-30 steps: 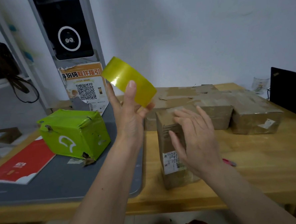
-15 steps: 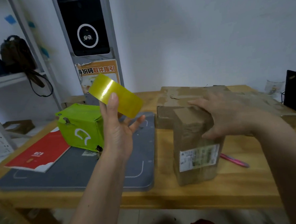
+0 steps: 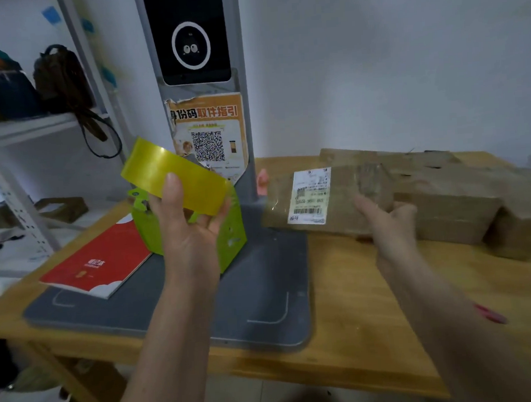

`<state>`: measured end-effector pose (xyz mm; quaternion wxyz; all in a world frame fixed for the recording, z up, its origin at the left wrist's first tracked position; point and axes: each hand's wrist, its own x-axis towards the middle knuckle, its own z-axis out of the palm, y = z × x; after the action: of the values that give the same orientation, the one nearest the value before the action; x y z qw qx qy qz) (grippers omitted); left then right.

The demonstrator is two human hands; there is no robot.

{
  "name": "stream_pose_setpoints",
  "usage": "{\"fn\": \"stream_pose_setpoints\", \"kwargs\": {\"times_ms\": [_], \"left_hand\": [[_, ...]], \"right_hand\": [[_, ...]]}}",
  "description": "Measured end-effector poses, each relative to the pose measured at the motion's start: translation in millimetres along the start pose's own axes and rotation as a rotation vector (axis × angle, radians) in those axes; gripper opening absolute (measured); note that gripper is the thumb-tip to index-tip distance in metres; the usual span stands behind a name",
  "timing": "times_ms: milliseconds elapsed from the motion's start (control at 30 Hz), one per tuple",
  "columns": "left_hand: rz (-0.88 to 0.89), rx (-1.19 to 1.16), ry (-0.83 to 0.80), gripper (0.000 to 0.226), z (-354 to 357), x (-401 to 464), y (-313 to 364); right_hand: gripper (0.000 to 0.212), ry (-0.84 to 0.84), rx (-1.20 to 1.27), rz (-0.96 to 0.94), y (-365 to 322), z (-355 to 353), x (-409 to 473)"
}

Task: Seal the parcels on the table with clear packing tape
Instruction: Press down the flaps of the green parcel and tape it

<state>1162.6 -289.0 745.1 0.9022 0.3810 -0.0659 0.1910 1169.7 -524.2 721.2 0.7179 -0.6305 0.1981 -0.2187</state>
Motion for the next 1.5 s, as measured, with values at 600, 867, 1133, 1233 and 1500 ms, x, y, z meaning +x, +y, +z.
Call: {"fn": "stream_pose_setpoints", "kwargs": {"times_ms": [600, 867, 1133, 1233, 1500], "left_hand": [[-0.059, 0.174, -0.159, 0.086, -9, 5, -28], [0.022, 0.304, -0.044, 0.099, 1, -13, -52], [0.018, 0.354, -0.019, 0.105, 5, -50, -72], [0.018, 0.361, -0.022, 0.100, 9, -61, -81], [-0.094, 0.325, 0.090, 0.110, 10, -65, -102]], "right_hand": [[0.040, -0.270, -0.085, 0.022, 27, 119, 0], [0.033, -0.510, 0.553, 0.287, 6, 71, -75], [0.010, -0.322, 0.476, 0.305, 15, 44, -85], [0.014, -0.260, 0.442, 0.305, 20, 33, -86], [0.017, -0.285, 0.482, 0.241, 31, 6, -97]]}}
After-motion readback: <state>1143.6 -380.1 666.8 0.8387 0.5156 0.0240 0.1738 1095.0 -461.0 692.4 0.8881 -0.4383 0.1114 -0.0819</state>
